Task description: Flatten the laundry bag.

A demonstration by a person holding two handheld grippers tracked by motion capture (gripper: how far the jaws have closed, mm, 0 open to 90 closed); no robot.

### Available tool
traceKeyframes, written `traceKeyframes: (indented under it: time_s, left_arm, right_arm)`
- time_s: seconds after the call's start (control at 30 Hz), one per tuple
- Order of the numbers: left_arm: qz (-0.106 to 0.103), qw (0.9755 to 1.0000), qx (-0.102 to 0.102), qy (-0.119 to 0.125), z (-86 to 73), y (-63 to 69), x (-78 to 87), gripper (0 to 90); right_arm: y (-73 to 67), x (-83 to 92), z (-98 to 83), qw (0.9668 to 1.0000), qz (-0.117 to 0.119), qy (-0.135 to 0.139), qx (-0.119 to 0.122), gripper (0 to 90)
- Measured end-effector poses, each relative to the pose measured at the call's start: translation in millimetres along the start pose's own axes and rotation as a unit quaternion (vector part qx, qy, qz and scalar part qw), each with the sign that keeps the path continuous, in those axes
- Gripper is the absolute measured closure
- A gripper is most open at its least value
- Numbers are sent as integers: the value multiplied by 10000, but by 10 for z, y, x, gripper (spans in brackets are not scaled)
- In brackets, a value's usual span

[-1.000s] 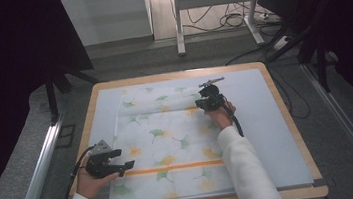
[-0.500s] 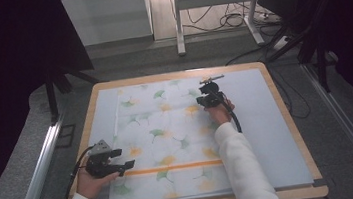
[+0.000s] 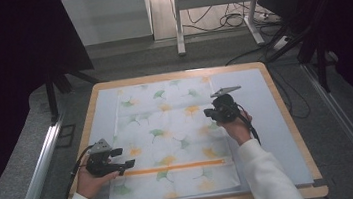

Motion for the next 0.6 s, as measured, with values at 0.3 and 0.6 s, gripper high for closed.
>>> traceKeyframes:
  time_s: [0.3,0.6]
  left_arm:
    - [-52,10000,-11,26,11,36,7,248]
    - [-137,9999,34,97,55,125,2,247]
  right_arm:
    - [-189,393,-318,9997,224,47,-40,894]
    - [-489,778,-673,9983,574,115,55,894]
Point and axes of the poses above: each handheld gripper's, and its own axes: x roughly backward along the jaws, z roughly out of its top, y roughly to its right, the point moved 3 cm from there along -x, roughly forward along the jaws, and after that the axes turned 11 degrees about y, right-handed, at the moved point
